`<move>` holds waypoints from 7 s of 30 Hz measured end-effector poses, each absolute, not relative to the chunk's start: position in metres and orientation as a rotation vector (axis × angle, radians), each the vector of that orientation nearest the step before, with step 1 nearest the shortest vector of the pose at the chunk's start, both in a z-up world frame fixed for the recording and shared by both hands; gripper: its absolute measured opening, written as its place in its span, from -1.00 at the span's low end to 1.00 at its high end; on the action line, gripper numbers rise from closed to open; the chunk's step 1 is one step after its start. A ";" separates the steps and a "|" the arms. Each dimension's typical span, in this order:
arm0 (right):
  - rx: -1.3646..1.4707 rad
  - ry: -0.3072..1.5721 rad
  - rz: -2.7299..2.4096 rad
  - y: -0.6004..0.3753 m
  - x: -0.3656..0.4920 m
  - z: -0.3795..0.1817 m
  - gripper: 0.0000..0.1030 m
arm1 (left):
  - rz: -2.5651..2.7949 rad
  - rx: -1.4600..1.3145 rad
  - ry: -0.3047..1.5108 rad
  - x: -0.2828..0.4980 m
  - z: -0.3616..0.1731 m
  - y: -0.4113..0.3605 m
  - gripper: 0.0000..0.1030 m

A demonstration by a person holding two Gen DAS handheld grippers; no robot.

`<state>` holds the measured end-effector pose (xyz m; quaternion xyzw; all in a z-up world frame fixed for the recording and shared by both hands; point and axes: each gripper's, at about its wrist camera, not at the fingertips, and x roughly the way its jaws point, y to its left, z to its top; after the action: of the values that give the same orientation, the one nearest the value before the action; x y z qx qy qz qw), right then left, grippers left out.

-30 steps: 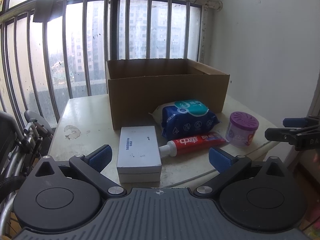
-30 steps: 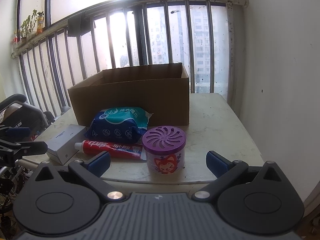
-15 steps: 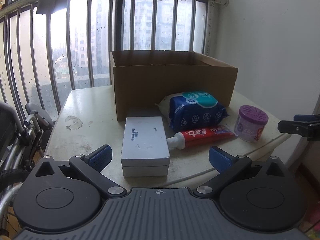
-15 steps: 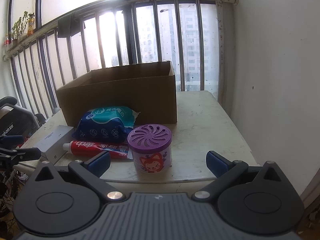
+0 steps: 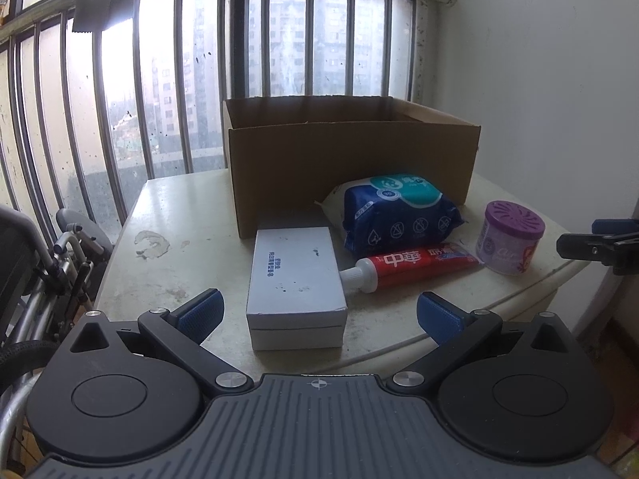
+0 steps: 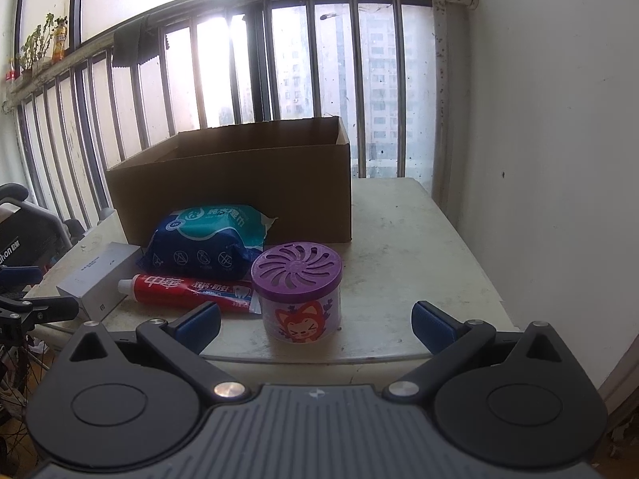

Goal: Organize objects
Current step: 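Move the left gripper toward the white rectangular box and close on it, then lift the white box with the left gripper while the right gripper hovers nearby, then carry the white box with the left gripper into the cardboard box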

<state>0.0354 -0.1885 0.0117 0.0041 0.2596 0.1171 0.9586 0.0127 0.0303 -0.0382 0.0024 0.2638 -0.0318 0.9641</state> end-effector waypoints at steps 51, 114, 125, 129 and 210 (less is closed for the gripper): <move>0.217 0.534 0.586 -0.113 0.120 0.015 0.55 | -0.155 0.007 0.495 0.056 -0.085 0.056 0.34; 0.000 0.834 0.847 0.014 0.148 0.016 0.28 | -0.649 0.031 0.346 0.048 -0.106 0.151 0.18; 0.098 0.886 0.854 0.013 0.152 0.005 0.22 | -0.688 0.105 0.375 0.051 -0.102 0.159 0.18; 0.135 0.862 0.848 0.005 0.155 0.009 0.19 | -0.694 0.104 0.372 0.050 -0.103 0.160 0.18; 0.201 0.499 0.806 -0.107 0.189 0.152 -0.12 | -0.650 0.560 0.066 0.133 0.038 0.043 0.16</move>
<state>0.1890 -0.1069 0.1521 0.0964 0.2397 0.3874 0.8850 0.1329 0.0431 0.0380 0.2713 0.0320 -0.3149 0.9090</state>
